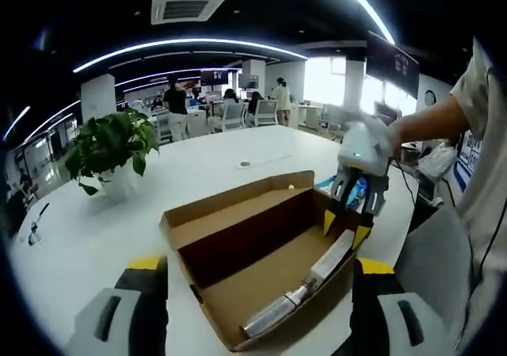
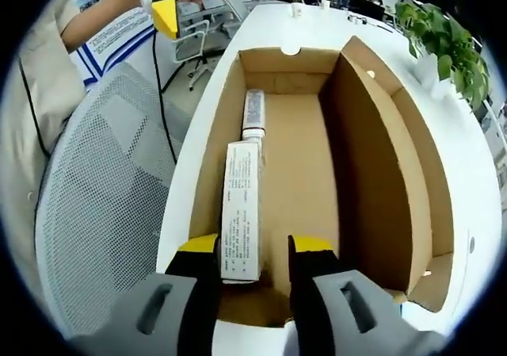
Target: Operate the shoe box by opening the lid, removing the specified soft item, and placing it in the target area until the item is outside and the box remains undamaged.
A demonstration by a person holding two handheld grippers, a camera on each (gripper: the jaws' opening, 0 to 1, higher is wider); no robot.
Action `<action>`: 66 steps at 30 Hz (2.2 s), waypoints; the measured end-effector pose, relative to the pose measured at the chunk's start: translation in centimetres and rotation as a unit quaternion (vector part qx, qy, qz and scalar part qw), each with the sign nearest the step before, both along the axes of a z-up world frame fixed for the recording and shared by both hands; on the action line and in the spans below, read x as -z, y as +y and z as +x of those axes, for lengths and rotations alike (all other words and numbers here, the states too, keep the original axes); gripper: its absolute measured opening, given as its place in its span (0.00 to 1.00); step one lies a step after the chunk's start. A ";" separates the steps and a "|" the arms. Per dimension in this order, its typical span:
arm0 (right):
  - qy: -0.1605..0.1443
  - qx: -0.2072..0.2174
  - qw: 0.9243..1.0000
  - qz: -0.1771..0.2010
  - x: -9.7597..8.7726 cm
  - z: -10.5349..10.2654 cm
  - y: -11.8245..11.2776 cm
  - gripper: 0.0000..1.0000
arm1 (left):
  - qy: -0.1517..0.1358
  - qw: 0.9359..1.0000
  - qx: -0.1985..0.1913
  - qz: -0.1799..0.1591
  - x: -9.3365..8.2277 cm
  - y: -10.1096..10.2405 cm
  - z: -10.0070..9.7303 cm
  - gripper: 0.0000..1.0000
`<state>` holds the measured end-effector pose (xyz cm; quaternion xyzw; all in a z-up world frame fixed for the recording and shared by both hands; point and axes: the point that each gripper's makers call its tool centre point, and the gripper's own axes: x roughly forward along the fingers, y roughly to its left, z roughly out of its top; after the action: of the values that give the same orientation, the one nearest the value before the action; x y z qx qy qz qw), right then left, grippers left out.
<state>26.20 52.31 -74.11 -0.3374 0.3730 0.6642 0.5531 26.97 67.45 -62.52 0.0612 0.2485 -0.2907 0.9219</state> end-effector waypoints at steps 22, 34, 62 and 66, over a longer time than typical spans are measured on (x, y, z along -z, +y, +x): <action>-0.013 0.006 1.000 -0.011 0.4 -0.3 -0.3 0.16 | 0.007 1.000 -0.007 0.000 0.1 0.3 -1.2 0.98; -0.031 0.013 0.999 0.005 -2.3 -0.5 -0.1 0.16 | -0.002 1.000 0.000 -0.009 -0.8 -0.3 -1.4 1.00; -0.098 0.008 0.991 0.094 -10.6 0.3 -1.1 0.16 | -0.006 1.000 0.026 -0.003 -1.4 -2.9 -1.2 1.00; -0.104 0.012 0.990 0.099 -11.3 0.6 -1.7 0.16 | -0.004 0.999 0.032 0.000 -1.4 -3.3 -1.2 1.00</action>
<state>26.81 50.64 -62.77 -0.3438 0.2503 0.6522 0.6276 25.78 64.13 -61.15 0.0705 0.2429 -0.3194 0.9132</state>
